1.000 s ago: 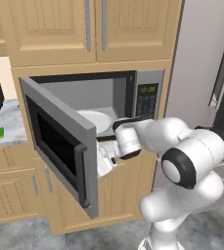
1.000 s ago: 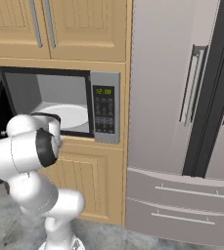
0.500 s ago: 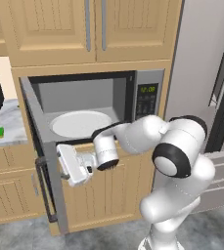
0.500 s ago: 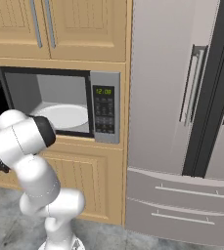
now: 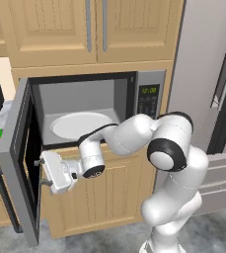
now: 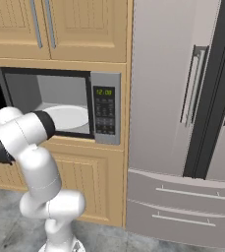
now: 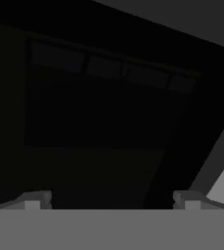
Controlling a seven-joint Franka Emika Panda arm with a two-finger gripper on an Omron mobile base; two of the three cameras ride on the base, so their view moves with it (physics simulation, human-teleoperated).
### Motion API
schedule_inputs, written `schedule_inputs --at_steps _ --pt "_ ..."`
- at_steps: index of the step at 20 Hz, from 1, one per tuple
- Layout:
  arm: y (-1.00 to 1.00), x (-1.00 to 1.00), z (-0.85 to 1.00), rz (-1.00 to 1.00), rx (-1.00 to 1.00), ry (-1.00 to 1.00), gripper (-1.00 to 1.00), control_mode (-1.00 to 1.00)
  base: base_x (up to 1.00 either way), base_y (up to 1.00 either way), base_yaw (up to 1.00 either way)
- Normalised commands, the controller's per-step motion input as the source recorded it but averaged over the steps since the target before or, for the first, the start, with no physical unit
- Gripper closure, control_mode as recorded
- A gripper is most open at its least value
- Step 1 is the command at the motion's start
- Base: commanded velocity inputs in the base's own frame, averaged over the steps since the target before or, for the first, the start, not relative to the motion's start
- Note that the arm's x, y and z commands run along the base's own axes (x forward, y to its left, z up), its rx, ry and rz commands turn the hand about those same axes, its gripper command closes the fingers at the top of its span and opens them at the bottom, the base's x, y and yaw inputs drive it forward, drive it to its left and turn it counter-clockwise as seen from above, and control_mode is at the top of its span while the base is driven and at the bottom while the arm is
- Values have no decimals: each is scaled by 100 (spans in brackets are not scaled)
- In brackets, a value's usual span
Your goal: Place the sponge inside the microwave to prepare for sanitizing.
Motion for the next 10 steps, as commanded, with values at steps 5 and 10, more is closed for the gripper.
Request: schedule_inputs --at_steps 5,10 --pt "29 -1 0 0 -8 5 -100 -100 0 0 0" --pt "36 0 0 -1 -1 3 -100 -100 0 0 0"
